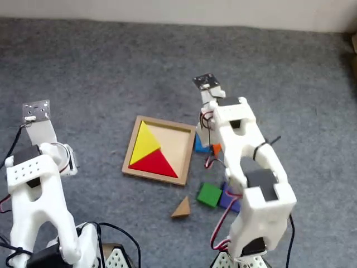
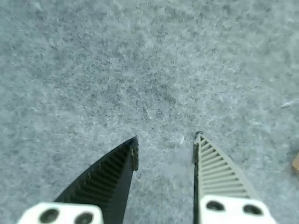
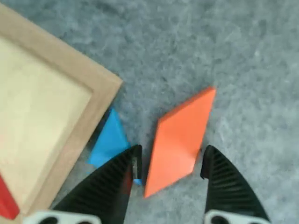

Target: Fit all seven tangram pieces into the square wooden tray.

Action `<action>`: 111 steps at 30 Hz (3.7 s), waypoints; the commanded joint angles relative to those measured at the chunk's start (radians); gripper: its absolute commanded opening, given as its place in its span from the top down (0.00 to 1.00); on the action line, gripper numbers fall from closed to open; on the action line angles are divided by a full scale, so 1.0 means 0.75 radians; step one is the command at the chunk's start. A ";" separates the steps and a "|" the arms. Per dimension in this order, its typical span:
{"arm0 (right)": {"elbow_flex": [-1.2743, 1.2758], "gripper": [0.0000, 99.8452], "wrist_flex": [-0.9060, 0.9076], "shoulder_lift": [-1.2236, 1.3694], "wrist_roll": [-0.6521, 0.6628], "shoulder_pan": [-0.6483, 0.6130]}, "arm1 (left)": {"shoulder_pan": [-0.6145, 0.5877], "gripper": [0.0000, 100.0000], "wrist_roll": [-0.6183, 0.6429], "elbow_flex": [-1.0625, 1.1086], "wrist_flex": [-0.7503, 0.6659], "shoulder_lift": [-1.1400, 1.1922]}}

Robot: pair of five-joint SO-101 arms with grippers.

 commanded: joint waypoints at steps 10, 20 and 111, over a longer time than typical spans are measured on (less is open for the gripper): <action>-0.351 0.94 0.191 0.134 0.194 0.050 | 0.028 0.81 -0.002 0.044 -0.057 -0.044; -0.697 0.95 0.384 0.058 0.501 -0.005 | 0.028 0.81 -0.002 0.044 -0.057 -0.044; -2.176 0.99 0.928 0.748 0.047 -0.073 | 0.028 0.81 -0.006 0.087 -0.098 -0.044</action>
